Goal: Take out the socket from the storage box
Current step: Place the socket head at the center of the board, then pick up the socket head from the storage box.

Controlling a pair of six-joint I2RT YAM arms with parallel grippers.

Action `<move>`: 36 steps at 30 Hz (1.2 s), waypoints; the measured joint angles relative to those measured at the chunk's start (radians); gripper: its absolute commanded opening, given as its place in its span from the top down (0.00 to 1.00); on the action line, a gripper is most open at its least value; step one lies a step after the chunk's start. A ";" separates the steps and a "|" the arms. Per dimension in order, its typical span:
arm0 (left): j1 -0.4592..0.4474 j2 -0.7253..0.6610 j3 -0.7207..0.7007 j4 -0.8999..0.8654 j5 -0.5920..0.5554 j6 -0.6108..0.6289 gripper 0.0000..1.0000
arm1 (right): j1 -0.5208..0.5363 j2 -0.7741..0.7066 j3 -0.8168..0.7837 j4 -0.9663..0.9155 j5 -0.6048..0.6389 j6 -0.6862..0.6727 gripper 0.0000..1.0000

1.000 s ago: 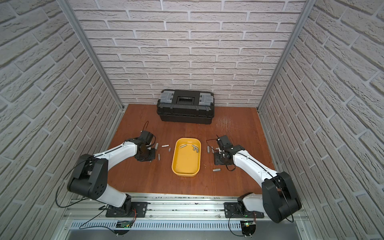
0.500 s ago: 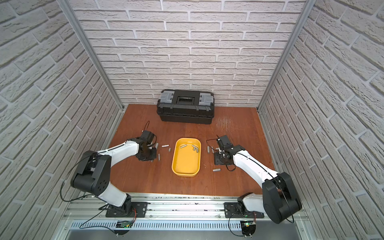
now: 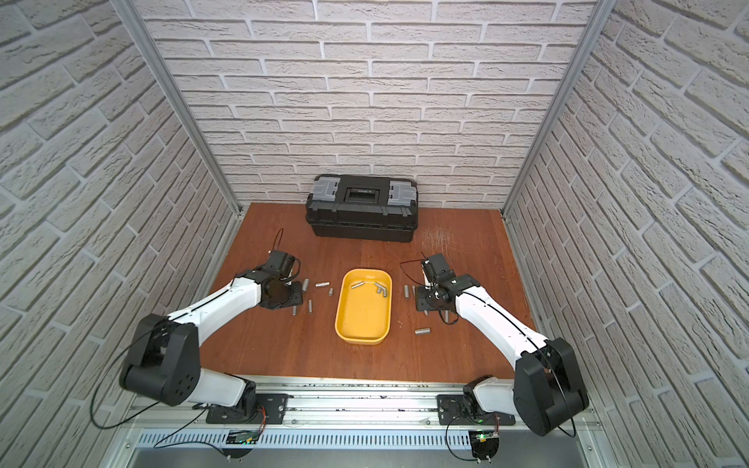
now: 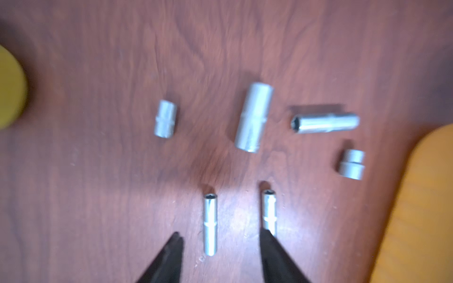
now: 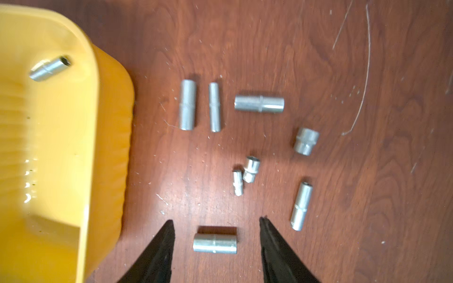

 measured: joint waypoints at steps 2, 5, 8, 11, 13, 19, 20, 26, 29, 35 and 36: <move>0.001 -0.034 0.000 0.000 -0.005 -0.008 0.29 | 0.026 0.021 0.054 0.001 -0.002 -0.011 0.44; 0.007 -0.053 0.000 0.000 -0.007 -0.023 0.15 | 0.076 0.086 0.144 0.003 0.000 -0.031 0.45; 0.013 -0.055 0.000 -0.002 -0.012 -0.031 0.02 | 0.127 0.172 0.230 0.005 0.009 -0.050 0.45; 0.017 -0.061 -0.001 -0.002 -0.017 -0.037 0.02 | 0.174 0.263 0.311 0.005 0.019 -0.066 0.45; 0.019 -0.069 -0.004 0.000 -0.018 -0.040 0.02 | 0.197 0.319 0.356 0.005 0.026 -0.074 0.46; 0.023 -0.117 -0.032 0.006 -0.020 -0.056 0.02 | 0.241 0.467 0.443 0.009 0.040 -0.066 0.49; 0.023 -0.127 -0.038 0.007 -0.021 -0.058 0.02 | 0.246 0.488 0.452 0.008 0.043 -0.060 0.49; 0.024 -0.165 -0.056 0.006 -0.021 -0.061 0.02 | 0.267 0.585 0.491 0.020 0.063 -0.002 0.57; 0.024 -0.165 -0.060 0.005 -0.021 -0.062 0.02 | 0.275 0.619 0.497 0.030 0.066 0.028 0.61; 0.026 -0.159 -0.074 0.005 -0.013 -0.063 0.02 | 0.288 0.661 0.515 0.031 0.078 0.071 0.63; 0.026 -0.158 -0.077 0.005 -0.011 -0.063 0.02 | 0.289 0.664 0.516 0.029 0.083 0.079 0.63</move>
